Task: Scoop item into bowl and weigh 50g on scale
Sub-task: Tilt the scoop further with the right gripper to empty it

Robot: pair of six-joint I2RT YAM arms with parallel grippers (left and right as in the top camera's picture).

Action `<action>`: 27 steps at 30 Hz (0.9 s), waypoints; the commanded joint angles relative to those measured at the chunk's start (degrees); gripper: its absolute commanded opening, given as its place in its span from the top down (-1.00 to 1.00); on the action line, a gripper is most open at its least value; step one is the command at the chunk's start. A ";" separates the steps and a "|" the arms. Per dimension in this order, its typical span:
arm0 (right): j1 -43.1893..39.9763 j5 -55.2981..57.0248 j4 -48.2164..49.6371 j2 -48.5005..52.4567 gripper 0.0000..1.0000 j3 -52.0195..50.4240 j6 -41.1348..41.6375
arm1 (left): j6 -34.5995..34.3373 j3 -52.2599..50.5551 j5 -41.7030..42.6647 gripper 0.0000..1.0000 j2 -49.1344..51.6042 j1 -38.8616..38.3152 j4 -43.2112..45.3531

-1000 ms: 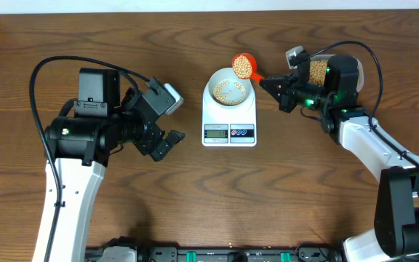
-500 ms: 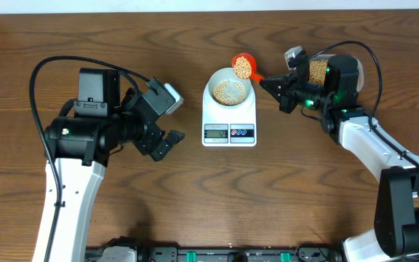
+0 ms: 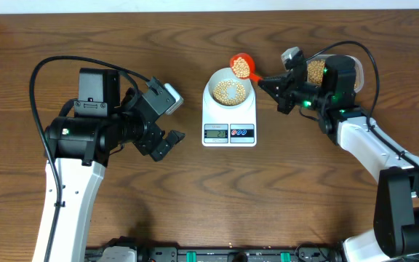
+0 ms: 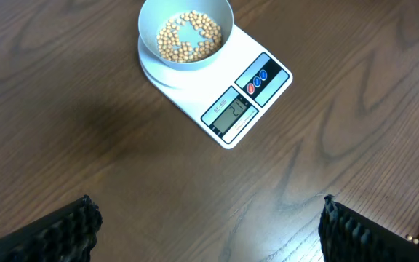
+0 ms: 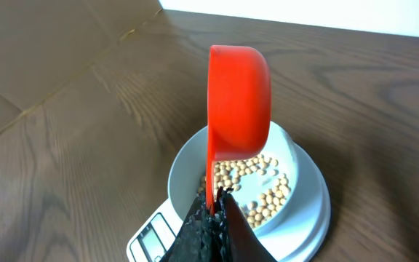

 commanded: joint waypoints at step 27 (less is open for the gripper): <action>1.77 0.46 1.27 0.50 0.98 0.13 -12.81 | 0.55 0.98 0.94 -0.96 -0.42 0.24 -0.15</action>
